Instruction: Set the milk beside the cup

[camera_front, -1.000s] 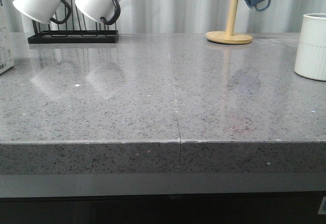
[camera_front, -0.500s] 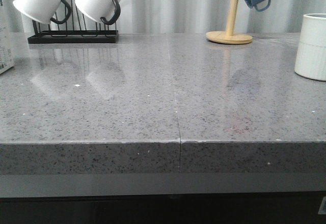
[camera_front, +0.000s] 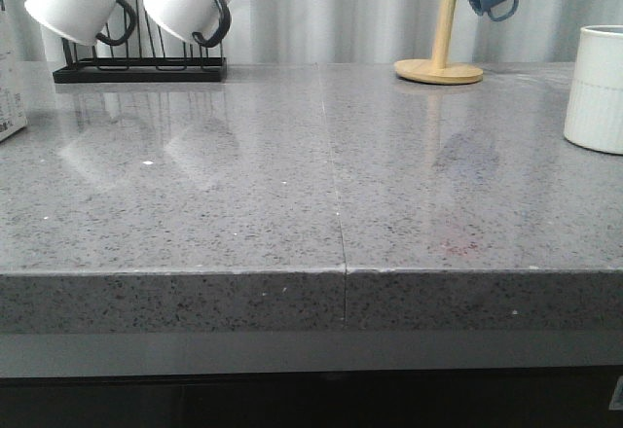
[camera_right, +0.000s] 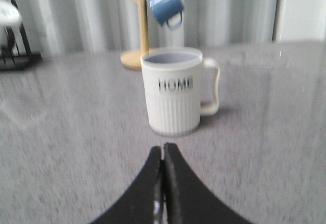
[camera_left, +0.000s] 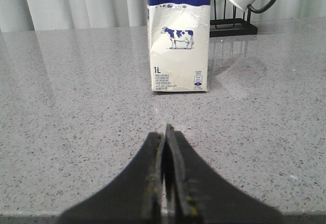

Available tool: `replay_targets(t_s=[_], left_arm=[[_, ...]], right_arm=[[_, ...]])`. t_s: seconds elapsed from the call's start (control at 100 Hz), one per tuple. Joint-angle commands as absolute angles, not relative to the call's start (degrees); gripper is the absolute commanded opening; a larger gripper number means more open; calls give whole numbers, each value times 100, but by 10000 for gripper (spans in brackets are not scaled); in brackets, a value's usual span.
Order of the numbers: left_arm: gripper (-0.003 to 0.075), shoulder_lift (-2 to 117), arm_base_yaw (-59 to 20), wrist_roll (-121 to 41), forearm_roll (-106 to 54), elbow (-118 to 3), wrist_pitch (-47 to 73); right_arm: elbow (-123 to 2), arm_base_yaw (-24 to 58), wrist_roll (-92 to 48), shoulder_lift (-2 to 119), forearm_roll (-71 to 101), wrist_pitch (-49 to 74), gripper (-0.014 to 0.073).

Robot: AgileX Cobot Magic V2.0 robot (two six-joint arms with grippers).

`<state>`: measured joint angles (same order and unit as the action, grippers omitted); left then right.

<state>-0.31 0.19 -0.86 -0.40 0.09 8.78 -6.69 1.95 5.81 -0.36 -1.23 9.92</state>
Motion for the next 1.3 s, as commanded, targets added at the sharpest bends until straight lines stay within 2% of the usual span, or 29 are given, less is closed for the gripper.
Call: replay_targets(t_s=[0.0, 0.17, 0.49, 0.59, 0.76, 0.81, 0.99, 1.29], left_arm=[[-21, -213, 19, -33, -45, 252, 400], [-21, -213, 19, -33, -45, 252, 400], [-21, -213, 19, -33, -45, 252, 400], [-21, -213, 19, -33, -45, 252, 400], [-21, -213, 19, -33, -45, 252, 400], [-21, -213, 19, -33, -45, 252, 400], [-21, -213, 19, -33, -45, 252, 400], [-21, -213, 19, -33, -45, 252, 400]], right_arm=[[-1247, 225, 589, 23, -114, 871, -38], [-1781, 225, 589, 464, -114, 1308, -38], [-1781, 225, 589, 916, -108, 1366, -20], [-1781, 225, 589, 1179, -108, 1537, 52], [-1781, 225, 589, 1767, -113, 1466, 295], [-1781, 225, 589, 1951, -133, 1358, 328], [-1786, 160, 582, 2621, -261, 413, 330], [-1793, -481, 582, 3862, -307, -1124, 330]])
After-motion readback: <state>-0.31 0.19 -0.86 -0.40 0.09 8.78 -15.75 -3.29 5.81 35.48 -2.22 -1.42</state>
